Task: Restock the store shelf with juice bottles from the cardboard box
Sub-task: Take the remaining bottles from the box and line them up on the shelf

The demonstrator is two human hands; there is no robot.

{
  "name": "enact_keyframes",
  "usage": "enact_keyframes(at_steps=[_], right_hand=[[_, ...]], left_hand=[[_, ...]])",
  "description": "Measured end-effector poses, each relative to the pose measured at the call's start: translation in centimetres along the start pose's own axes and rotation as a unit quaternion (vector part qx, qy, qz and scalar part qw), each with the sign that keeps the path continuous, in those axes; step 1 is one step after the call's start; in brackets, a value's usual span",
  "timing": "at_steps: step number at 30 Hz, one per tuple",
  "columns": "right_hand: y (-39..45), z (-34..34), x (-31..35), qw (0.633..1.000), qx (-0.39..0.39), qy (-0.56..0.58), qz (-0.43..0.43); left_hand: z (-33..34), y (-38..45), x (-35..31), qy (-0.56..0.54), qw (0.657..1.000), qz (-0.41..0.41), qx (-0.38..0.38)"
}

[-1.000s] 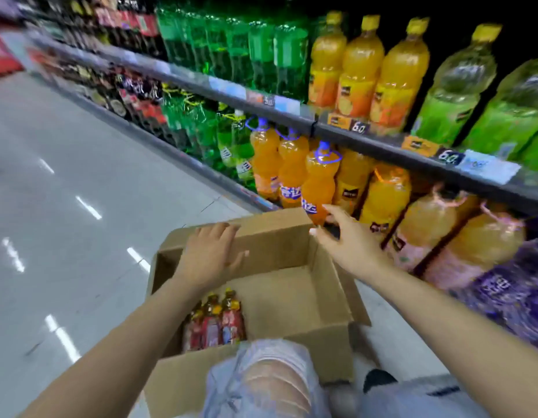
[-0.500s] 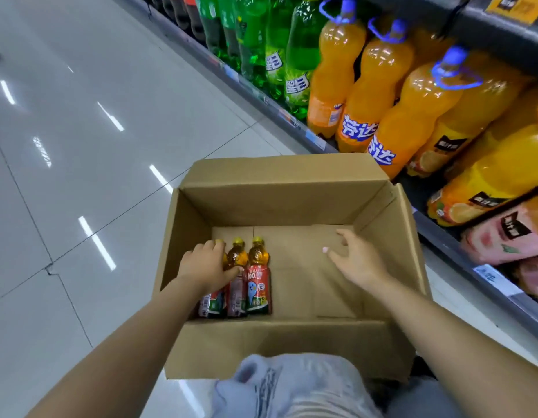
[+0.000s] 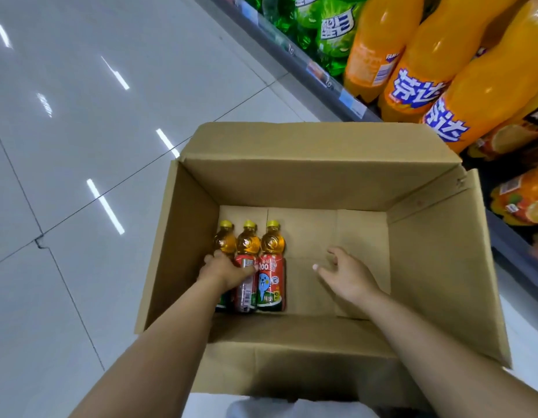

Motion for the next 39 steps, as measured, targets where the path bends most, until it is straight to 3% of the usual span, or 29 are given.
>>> enact_keyframes(at_steps=[9, 17, 20, 24, 29, 33, 39], right_hand=[[3.1, 2.0, 0.6, 0.999, 0.042, -0.015, 0.018], [4.2, 6.0, 0.7, 0.994, 0.085, 0.044, 0.054], [4.7, 6.5, 0.4, 0.993, 0.073, 0.048, 0.076], [5.4, 6.4, -0.9, 0.991, 0.059, 0.054, 0.104], [5.9, 6.5, -1.9, 0.99, 0.054, 0.059, 0.119], [5.3, 5.9, -2.1, 0.994, 0.028, 0.029, 0.106], [1.9, 1.1, -2.0, 0.995, -0.008, 0.086, 0.051]], left_hand=[[0.2, 2.5, -0.5, -0.039, 0.998, -0.054, 0.018], [2.1, 2.3, -1.1, -0.14, 0.99, 0.015, 0.022], [2.2, 2.7, -1.3, -0.14, 0.99, 0.017, -0.003], [3.5, 3.0, -1.5, -0.12, 0.991, 0.033, 0.047], [4.6, 3.2, -1.9, -0.081, 0.995, 0.035, 0.043], [4.5, 2.8, -1.9, -0.089, 0.995, 0.034, 0.03], [2.6, -0.3, -1.5, -0.122, 0.99, 0.069, 0.008]])
Point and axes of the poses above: each hand's wrist, its own y-axis towards the middle knuckle, its own z-axis out of the palm, x = y × z, the point moved 3 cm from there along y, towards the middle knuckle, and after that the axes turned 9 degrees about y, right-handed, at the moved point
